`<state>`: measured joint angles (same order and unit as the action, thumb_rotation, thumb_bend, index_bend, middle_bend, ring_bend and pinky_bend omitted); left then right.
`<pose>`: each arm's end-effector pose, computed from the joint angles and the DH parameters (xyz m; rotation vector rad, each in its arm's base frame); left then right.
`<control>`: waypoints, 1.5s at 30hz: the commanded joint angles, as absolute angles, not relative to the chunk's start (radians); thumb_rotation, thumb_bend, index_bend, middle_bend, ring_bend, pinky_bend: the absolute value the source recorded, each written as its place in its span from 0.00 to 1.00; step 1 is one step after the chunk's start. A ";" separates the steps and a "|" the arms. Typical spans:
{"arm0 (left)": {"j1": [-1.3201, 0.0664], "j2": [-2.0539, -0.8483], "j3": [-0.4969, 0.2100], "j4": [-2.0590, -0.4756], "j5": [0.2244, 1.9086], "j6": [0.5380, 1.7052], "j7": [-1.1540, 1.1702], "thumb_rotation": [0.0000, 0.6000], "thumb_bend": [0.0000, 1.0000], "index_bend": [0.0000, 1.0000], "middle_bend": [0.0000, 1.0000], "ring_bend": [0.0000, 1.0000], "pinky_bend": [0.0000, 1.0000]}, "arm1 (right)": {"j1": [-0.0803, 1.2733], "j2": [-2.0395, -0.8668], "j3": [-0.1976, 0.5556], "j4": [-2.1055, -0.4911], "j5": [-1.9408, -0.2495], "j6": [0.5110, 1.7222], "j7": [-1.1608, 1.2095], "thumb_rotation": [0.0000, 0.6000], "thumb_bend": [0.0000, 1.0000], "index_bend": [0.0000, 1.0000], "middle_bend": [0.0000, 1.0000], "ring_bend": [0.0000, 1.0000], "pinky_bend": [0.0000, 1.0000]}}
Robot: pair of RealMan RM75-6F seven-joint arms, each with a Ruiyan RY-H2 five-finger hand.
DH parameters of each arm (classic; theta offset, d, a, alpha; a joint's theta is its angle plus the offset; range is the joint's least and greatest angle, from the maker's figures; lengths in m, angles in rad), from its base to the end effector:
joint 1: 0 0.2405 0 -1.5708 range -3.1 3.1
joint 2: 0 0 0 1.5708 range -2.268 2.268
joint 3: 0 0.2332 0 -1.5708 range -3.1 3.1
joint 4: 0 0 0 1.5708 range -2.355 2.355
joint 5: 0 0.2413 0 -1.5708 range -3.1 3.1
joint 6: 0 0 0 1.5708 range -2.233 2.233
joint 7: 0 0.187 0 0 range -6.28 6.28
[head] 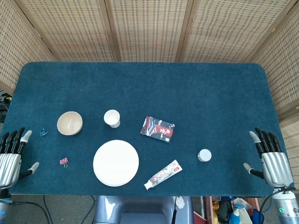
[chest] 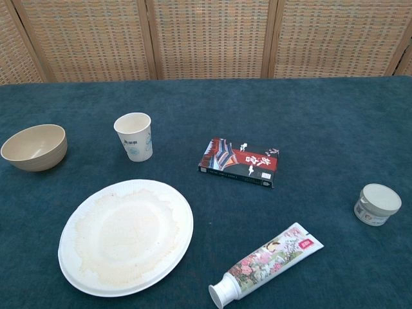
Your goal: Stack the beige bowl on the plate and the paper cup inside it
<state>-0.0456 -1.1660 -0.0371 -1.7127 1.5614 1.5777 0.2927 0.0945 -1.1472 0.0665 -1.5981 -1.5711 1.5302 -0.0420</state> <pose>-0.2664 0.2080 0.1076 -1.4089 -0.7355 -0.8448 -0.2828 -0.2307 0.1186 1.4220 -0.8009 0.9696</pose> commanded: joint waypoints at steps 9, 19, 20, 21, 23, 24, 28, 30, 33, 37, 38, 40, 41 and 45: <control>-0.042 -1.165 -0.034 -1.715 1.568 1.583 0.296 1.00 0.15 0.00 0.00 0.00 0.00 | 0.090 -1.143 0.064 -1.602 -1.580 1.540 -0.040 1.00 0.15 0.00 0.00 0.00 0.00; -0.045 -1.153 -0.045 -1.715 1.546 1.576 0.270 1.00 0.15 0.00 0.00 0.00 0.00 | 0.092 -1.146 0.068 -1.605 -1.563 1.528 -0.054 1.00 0.15 0.00 0.00 0.00 0.00; -0.046 -1.152 -0.046 -1.716 1.544 1.575 0.269 1.00 0.16 0.00 0.00 0.00 0.00 | 0.093 -1.147 0.068 -1.604 -1.563 1.526 -0.055 1.00 0.15 0.00 0.00 0.00 0.00; -0.045 -1.152 -0.046 -1.716 1.545 1.577 0.269 1.00 0.16 0.00 0.00 0.00 0.00 | 0.093 -1.147 0.067 -1.604 -1.564 1.526 -0.055 1.00 0.15 0.00 0.00 0.00 0.00; -0.044 -1.151 -0.046 -1.717 1.549 1.582 0.269 1.00 0.16 0.00 0.00 0.00 0.00 | 0.092 -1.148 0.065 -1.603 -1.568 1.528 -0.058 1.00 0.15 0.00 0.00 0.00 0.00; -0.044 -1.151 -0.046 -1.717 1.549 1.581 0.270 1.00 0.15 0.00 0.00 0.00 0.00 | 0.091 -1.147 0.064 -1.604 -1.568 1.529 -0.058 1.00 0.15 0.00 0.00 0.00 0.00; -0.044 -1.153 -0.044 -1.716 1.547 1.578 0.273 1.00 0.15 0.01 0.00 0.00 0.00 | 0.089 -1.145 0.065 -1.604 -1.569 1.534 -0.053 1.00 0.15 0.00 0.00 0.00 0.00; -0.044 -1.154 -0.047 -1.713 1.543 1.579 0.271 1.00 0.16 0.01 0.00 0.00 0.00 | 0.089 -1.146 0.065 -1.604 -1.568 1.533 -0.051 1.00 0.15 0.00 0.00 0.00 0.00; -0.045 -1.153 -0.052 -1.710 1.535 1.578 0.263 1.00 0.16 0.02 0.00 0.00 0.00 | 0.090 -1.145 0.065 -1.603 -1.567 1.530 -0.050 1.00 0.15 0.00 0.00 0.00 0.00; -0.052 -1.151 -0.061 -1.709 1.524 1.570 0.251 1.00 0.15 0.05 0.00 0.00 0.00 | 0.088 -1.143 0.067 -1.604 -1.564 1.533 -0.046 1.00 0.15 0.00 0.00 0.00 0.00; -0.054 -1.150 -0.063 -1.707 1.521 1.567 0.248 1.00 0.15 0.06 0.00 0.00 0.00 | 0.087 -1.143 0.068 -1.604 -1.563 1.534 -0.044 1.00 0.15 0.00 0.00 0.00 0.00; -0.062 -1.147 -0.069 -1.703 1.516 1.557 0.243 1.00 0.15 0.07 0.00 0.00 0.00 | 0.086 -1.141 0.068 -1.604 -1.562 1.536 -0.042 1.00 0.15 0.00 0.00 0.00 0.00; -0.069 -1.142 -0.074 -1.701 1.510 1.545 0.241 1.00 0.15 0.09 0.00 0.00 0.00 | 0.085 -1.141 0.067 -1.605 -1.562 1.536 -0.041 1.00 0.15 0.00 0.00 0.00 0.00; -0.098 -1.126 -0.101 -1.694 1.479 1.508 0.230 1.00 0.15 0.13 0.00 0.00 0.00 | 0.084 -1.140 0.066 -1.607 -1.567 1.538 -0.042 1.00 0.15 0.00 0.00 0.00 0.00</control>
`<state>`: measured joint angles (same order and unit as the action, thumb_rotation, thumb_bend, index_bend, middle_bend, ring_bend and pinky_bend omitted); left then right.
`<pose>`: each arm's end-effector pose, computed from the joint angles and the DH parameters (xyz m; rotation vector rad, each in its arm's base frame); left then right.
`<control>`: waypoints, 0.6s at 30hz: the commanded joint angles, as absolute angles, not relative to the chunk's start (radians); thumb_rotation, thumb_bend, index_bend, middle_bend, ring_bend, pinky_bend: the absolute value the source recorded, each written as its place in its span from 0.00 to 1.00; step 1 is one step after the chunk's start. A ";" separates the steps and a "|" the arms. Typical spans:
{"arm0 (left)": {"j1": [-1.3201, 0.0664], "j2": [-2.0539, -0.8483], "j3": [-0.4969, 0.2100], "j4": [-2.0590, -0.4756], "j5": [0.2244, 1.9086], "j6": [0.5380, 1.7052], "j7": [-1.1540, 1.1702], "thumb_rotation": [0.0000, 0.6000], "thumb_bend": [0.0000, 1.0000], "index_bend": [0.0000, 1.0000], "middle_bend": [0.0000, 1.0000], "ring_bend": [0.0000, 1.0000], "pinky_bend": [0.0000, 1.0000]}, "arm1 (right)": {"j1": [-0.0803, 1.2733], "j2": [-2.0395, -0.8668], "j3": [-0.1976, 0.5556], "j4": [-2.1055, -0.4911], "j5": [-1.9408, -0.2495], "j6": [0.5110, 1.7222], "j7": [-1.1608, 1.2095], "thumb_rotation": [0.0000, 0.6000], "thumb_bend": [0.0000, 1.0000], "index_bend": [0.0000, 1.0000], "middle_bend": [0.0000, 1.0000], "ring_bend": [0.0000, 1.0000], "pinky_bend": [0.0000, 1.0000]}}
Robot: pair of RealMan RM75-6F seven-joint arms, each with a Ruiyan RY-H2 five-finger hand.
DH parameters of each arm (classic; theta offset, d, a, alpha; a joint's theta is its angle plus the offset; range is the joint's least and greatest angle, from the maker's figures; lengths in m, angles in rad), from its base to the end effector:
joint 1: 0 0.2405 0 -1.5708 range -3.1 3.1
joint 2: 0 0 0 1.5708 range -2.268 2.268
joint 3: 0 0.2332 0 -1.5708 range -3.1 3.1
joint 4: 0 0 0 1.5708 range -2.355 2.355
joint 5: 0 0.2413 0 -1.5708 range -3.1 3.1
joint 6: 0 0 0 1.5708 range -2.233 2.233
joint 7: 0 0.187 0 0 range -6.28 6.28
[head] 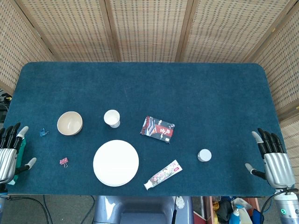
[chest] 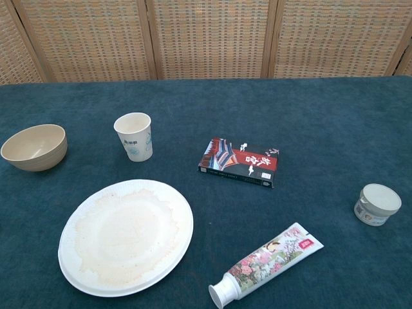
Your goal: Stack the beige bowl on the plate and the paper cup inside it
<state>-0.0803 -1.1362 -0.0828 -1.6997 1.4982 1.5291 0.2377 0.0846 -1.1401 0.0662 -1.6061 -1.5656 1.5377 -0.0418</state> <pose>-0.2751 0.2291 0.1200 -1.3824 -0.7549 -0.8475 -0.2845 -0.2277 0.1216 1.4079 -0.8051 0.9647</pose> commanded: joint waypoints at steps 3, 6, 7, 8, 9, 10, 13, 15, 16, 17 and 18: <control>-0.120 -1.117 -0.120 -1.685 1.455 1.483 0.231 1.00 0.16 0.17 0.00 0.00 0.00 | 0.085 -1.140 0.065 -1.608 -1.568 1.537 -0.040 1.00 0.15 0.00 0.00 0.00 0.00; -0.161 -1.120 -0.146 -1.648 1.426 1.433 0.233 1.00 0.18 0.21 0.00 0.00 0.00 | 0.086 -1.139 0.065 -1.608 -1.566 1.534 -0.039 1.00 0.15 0.00 0.00 0.00 0.00; -0.172 -1.124 -0.152 -1.635 1.416 1.418 0.227 1.00 0.18 0.23 0.00 0.00 0.00 | 0.086 -1.139 0.066 -1.608 -1.566 1.534 -0.038 1.00 0.15 0.00 0.00 0.00 0.00; -0.179 -1.128 -0.155 -1.624 1.409 1.406 0.221 1.00 0.18 0.24 0.00 0.00 0.00 | 0.085 -1.139 0.066 -1.607 -1.566 1.534 -0.037 1.00 0.15 0.00 0.00 0.00 0.00; -0.189 -1.132 -0.158 -1.612 1.398 1.389 0.214 1.00 0.18 0.25 0.00 0.00 0.00 | 0.085 -1.139 0.066 -1.607 -1.565 1.535 -0.035 1.00 0.15 0.00 0.00 0.00 0.00; -0.202 -1.139 -0.161 -1.592 1.380 1.361 0.207 1.00 0.18 0.26 0.00 0.00 0.00 | 0.085 -1.139 0.066 -1.607 -1.565 1.535 -0.033 1.00 0.15 0.00 0.00 0.00 0.00; -0.233 -1.159 -0.165 -1.543 1.335 1.291 0.196 1.00 0.18 0.28 0.00 0.00 0.00 | 0.085 -1.138 0.067 -1.605 -1.563 1.535 -0.028 1.00 0.15 0.00 0.00 0.00 0.00; -0.251 -1.178 -0.166 -1.506 1.315 1.254 0.185 1.00 0.19 0.29 0.00 0.00 0.00 | 0.085 -1.137 0.068 -1.605 -1.562 1.535 -0.026 1.00 0.15 0.00 0.00 0.00 0.00; -0.258 -1.188 -0.165 -1.489 1.305 1.238 0.179 1.00 0.19 0.30 0.00 0.00 0.00 | 0.085 -1.137 0.069 -1.605 -1.561 1.535 -0.025 1.00 0.15 0.00 0.00 0.00 0.00; -0.265 -1.197 -0.165 -1.472 1.295 1.221 0.174 1.00 0.20 0.31 0.00 0.00 0.00 | 0.085 -1.136 0.069 -1.605 -1.560 1.535 -0.024 1.00 0.15 0.00 0.00 0.00 0.00; -0.273 -1.206 -0.165 -1.457 1.286 1.206 0.169 1.00 0.20 0.32 0.00 0.00 0.00 | 0.085 -1.136 0.069 -1.605 -1.560 1.535 -0.024 1.00 0.15 0.00 0.00 0.00 0.00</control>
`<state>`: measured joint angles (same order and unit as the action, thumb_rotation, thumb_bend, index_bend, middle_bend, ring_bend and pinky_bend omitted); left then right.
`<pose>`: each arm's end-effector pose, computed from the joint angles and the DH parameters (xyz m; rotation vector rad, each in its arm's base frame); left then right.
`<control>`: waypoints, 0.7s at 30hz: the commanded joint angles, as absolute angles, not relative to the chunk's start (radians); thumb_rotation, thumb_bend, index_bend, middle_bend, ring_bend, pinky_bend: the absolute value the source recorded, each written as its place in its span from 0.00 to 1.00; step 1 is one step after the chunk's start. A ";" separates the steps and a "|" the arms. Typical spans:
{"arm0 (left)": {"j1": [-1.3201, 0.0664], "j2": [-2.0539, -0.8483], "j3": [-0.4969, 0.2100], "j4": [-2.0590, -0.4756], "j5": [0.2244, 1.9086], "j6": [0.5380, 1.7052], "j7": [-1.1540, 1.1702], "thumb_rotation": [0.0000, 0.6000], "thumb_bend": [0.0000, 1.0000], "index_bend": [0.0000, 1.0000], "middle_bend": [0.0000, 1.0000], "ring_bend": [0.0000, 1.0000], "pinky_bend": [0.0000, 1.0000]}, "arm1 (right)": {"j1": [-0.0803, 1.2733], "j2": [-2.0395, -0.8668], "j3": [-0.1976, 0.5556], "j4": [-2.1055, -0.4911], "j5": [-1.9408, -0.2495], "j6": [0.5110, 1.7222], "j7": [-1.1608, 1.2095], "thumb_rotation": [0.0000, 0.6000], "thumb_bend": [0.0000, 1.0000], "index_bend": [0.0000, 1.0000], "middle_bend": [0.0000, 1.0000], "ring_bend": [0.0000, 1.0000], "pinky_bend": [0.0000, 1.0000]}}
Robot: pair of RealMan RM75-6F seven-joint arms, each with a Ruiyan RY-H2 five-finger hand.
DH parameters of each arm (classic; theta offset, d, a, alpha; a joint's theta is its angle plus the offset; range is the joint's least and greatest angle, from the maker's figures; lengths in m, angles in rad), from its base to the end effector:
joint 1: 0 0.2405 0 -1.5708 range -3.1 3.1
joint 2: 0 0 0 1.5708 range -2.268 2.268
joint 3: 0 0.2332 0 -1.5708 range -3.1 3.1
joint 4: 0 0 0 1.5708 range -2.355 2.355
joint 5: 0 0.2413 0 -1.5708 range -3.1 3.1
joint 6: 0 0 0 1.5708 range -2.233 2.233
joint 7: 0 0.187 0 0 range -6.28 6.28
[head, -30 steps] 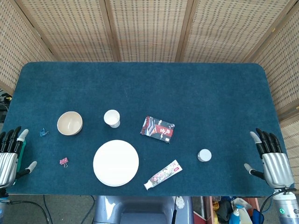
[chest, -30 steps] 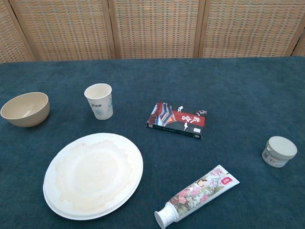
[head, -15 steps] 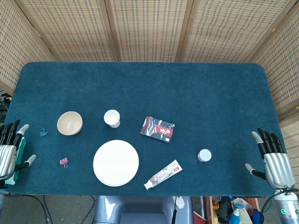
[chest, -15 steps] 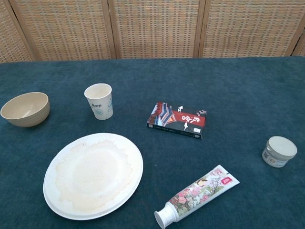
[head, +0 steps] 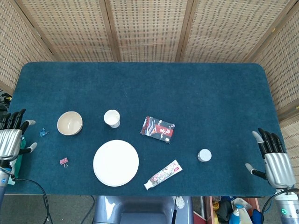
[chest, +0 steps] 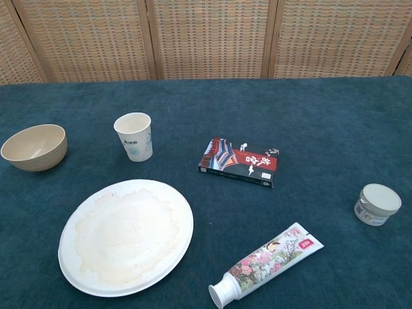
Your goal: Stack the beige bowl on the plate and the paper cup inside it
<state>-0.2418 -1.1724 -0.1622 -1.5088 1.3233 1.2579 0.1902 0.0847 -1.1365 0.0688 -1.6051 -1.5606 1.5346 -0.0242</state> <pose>-0.3114 0.3013 0.1118 -1.4378 -0.8086 -0.7148 -0.2859 -0.2285 0.1231 1.4004 -0.8175 0.9719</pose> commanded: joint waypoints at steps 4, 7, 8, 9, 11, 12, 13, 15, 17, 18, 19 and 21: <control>-0.295 -1.233 -0.166 -1.417 1.255 1.160 0.157 1.00 0.21 0.36 0.00 0.00 0.00 | 0.085 -1.137 0.070 -1.606 -1.560 1.535 -0.024 1.00 0.15 0.00 0.00 0.00 0.00; -0.308 -1.248 -0.164 -1.393 1.247 1.140 0.156 1.00 0.21 0.36 0.00 0.00 0.00 | 0.086 -1.137 0.070 -1.605 -1.559 1.532 -0.026 1.00 0.15 0.00 0.00 0.00 0.00; -0.315 -1.256 -0.163 -1.382 1.246 1.133 0.159 1.00 0.22 0.37 0.00 0.00 0.00 | 0.087 -1.137 0.069 -1.605 -1.559 1.531 -0.026 1.00 0.15 0.00 0.00 0.00 0.00; -0.320 -1.262 -0.162 -1.374 1.246 1.129 0.161 1.00 0.22 0.37 0.00 0.00 0.00 | 0.087 -1.138 0.069 -1.605 -1.559 1.530 -0.026 1.00 0.15 0.00 0.00 0.00 0.00; -0.333 -1.275 -0.162 -1.359 1.243 1.118 0.168 1.00 0.22 0.37 0.00 0.00 0.00 | 0.087 -1.138 0.069 -1.606 -1.560 1.530 -0.028 1.00 0.15 0.00 0.00 0.00 0.00; -0.338 -1.280 -0.162 -1.354 1.242 1.114 0.172 1.00 0.22 0.38 0.00 0.00 0.00 | 0.087 -1.138 0.069 -1.606 -1.560 1.530 -0.028 1.00 0.15 0.00 0.00 0.00 0.00; -0.343 -1.284 -0.161 -1.350 1.241 1.110 0.176 1.00 0.22 0.39 0.00 0.00 0.00 | 0.087 -1.138 0.069 -1.606 -1.560 1.530 -0.028 1.00 0.15 0.00 0.00 0.00 0.00; -0.353 -1.291 -0.160 -1.343 1.237 1.100 0.187 1.00 0.23 0.40 0.00 0.00 0.00 | 0.087 -1.138 0.069 -1.607 -1.560 1.530 -0.028 1.00 0.15 0.00 0.00 0.00 0.00; -0.362 -1.299 -0.159 -1.339 1.231 1.091 0.198 1.00 0.23 0.40 0.00 0.00 0.00 | 0.086 -1.137 0.069 -1.607 -1.559 1.531 -0.025 1.00 0.15 0.00 0.00 0.00 0.00; -0.365 -1.302 -0.157 -1.338 1.230 1.087 0.202 1.00 0.23 0.40 0.00 0.00 0.00 | 0.086 -1.137 0.069 -1.607 -1.559 1.531 -0.024 1.00 0.15 0.00 0.00 0.00 0.00; -0.370 -1.308 -0.155 -1.335 1.227 1.081 0.208 1.00 0.23 0.40 0.00 0.00 0.00 | 0.086 -1.136 0.069 -1.607 -1.559 1.531 -0.023 1.00 0.15 0.00 0.00 0.00 0.00; -0.380 -1.319 -0.152 -1.328 1.221 1.070 0.224 1.00 0.23 0.41 0.00 0.00 0.00 | 0.086 -1.136 0.069 -1.607 -1.559 1.531 -0.020 1.00 0.15 0.00 0.00 0.00 0.00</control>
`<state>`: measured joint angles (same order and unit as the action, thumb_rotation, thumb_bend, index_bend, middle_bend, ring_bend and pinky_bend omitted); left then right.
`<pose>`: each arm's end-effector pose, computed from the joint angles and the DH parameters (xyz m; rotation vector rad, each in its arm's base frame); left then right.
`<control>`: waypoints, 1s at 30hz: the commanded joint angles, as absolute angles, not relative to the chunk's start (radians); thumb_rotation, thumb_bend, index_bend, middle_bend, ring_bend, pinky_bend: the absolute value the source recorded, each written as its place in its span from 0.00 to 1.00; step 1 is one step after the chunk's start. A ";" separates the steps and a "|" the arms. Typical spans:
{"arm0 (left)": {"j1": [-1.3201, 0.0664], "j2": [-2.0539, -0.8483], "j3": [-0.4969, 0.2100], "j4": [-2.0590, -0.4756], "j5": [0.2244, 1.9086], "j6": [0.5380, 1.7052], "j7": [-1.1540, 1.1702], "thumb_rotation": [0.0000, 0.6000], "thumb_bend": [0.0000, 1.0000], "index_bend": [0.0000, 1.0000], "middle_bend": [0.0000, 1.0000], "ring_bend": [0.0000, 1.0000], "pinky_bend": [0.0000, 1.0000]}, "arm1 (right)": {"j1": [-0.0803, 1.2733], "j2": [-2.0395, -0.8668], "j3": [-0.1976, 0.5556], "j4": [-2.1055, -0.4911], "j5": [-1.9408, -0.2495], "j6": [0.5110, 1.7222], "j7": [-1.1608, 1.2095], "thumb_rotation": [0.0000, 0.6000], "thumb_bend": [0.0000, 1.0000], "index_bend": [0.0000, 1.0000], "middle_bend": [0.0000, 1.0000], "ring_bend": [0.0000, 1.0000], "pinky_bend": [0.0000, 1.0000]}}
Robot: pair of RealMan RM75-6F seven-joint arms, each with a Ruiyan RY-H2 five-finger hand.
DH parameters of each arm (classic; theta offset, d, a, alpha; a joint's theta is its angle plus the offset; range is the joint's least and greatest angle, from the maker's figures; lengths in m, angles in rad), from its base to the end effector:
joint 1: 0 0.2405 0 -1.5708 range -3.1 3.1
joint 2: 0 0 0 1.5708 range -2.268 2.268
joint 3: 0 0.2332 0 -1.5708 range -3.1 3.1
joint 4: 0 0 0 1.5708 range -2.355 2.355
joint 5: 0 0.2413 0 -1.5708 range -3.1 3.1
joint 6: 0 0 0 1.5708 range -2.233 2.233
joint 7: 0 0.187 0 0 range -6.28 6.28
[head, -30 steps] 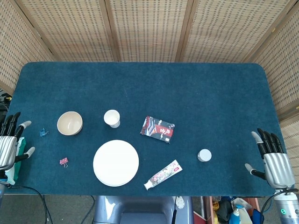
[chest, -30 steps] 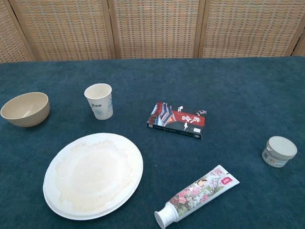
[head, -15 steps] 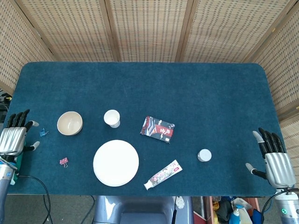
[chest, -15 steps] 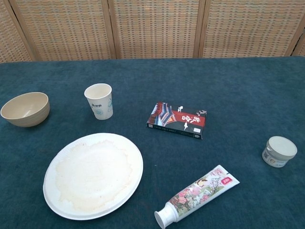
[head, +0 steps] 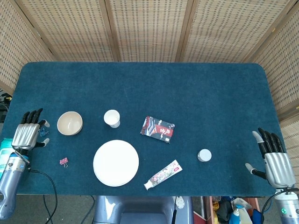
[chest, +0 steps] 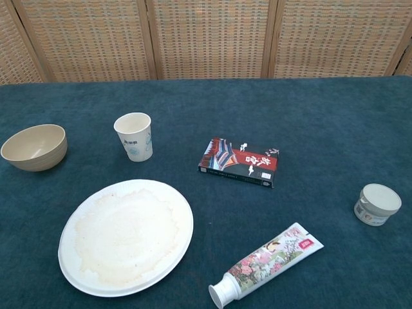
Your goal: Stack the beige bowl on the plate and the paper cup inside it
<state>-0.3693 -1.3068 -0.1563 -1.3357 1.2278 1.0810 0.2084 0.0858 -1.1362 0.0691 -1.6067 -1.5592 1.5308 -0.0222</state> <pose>-0.3229 0.3409 0.0658 -1.5160 -0.8807 -0.6238 -0.2859 -0.2289 0.1225 1.4011 -0.8225 0.9725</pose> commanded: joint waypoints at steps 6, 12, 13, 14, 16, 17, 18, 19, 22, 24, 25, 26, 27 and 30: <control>-0.422 -1.370 -0.151 -1.296 1.193 1.024 0.275 1.00 0.23 0.41 0.00 0.00 0.00 | 0.086 -1.133 0.071 -1.605 -1.557 1.531 -0.008 1.00 0.15 0.00 0.00 0.00 0.00; -0.448 -1.404 -0.154 -1.283 1.166 1.009 0.314 1.00 0.24 0.41 0.00 0.00 0.00 | 0.086 -1.132 0.071 -1.605 -1.558 1.529 -0.002 1.00 0.15 0.00 0.00 0.00 0.00; -0.450 -1.407 -0.154 -1.282 1.164 1.008 0.318 1.00 0.24 0.41 0.00 0.00 0.00 | 0.087 -1.131 0.071 -1.605 -1.558 1.529 -0.001 1.00 0.15 0.00 0.00 0.00 0.00; -0.454 -1.411 -0.155 -1.281 1.162 1.008 0.324 1.00 0.24 0.42 0.00 0.00 0.00 | 0.087 -1.131 0.071 -1.605 -1.558 1.529 0.001 1.00 0.15 0.00 0.00 0.00 0.00; -0.462 -1.420 -0.155 -1.276 1.159 1.007 0.336 1.00 0.24 0.42 0.00 0.00 0.00 | 0.087 -1.131 0.072 -1.605 -1.557 1.529 0.004 1.00 0.15 0.00 0.00 0.00 0.00; -0.466 -1.425 -0.154 -1.272 1.156 1.005 0.343 1.00 0.25 0.42 0.00 0.00 0.00 | 0.087 -1.130 0.072 -1.605 -1.556 1.529 0.006 1.00 0.15 0.00 0.00 0.00 0.00; -0.470 -1.430 -0.154 -1.268 1.153 1.004 0.351 1.00 0.25 0.43 0.00 0.00 0.00 | 0.087 -1.130 0.072 -1.604 -1.556 1.529 0.009 1.00 0.15 0.00 0.00 0.00 0.00; -0.474 -1.435 -0.153 -1.262 1.150 1.001 0.361 1.00 0.25 0.43 0.01 0.00 0.00 | 0.086 -1.129 0.072 -1.604 -1.556 1.530 0.011 1.00 0.15 0.00 0.00 0.00 0.00; -0.486 -1.449 -0.148 -1.244 1.144 0.995 0.391 1.00 0.26 0.45 0.01 0.00 0.01 | 0.086 -1.128 0.072 -1.603 -1.556 1.530 0.020 1.00 0.15 0.00 0.00 0.00 0.00; -0.493 -1.459 -0.144 -1.232 1.146 0.995 0.405 1.00 0.27 0.47 0.02 0.00 0.01 | 0.086 -1.127 0.072 -1.602 -1.556 1.531 0.023 1.00 0.15 0.00 0.00 0.00 0.00; -0.496 -1.467 -0.141 -1.223 1.147 0.996 0.413 1.00 0.27 0.48 0.02 0.00 0.01 | 0.085 -1.126 0.073 -1.602 -1.556 1.532 0.027 1.00 0.15 0.00 0.00 0.00 0.00; -0.497 -1.473 -0.141 -1.219 1.146 0.996 0.414 1.00 0.28 0.49 0.02 0.00 0.01 | 0.085 -1.126 0.072 -1.602 -1.557 1.532 0.029 1.00 0.15 0.00 0.00 0.00 0.00; -0.499 -1.480 -0.141 -1.212 1.143 0.996 0.416 1.00 0.29 0.50 0.02 0.00 0.02 | 0.085 -1.125 0.072 -1.602 -1.558 1.532 0.034 1.00 0.15 0.00 0.00 0.00 0.00; -0.502 -1.495 -0.138 -1.199 1.133 0.989 0.422 1.00 0.30 0.52 0.03 0.00 0.02 | 0.085 -1.123 0.072 -1.602 -1.559 1.533 0.041 1.00 0.15 0.00 0.00 0.00 0.00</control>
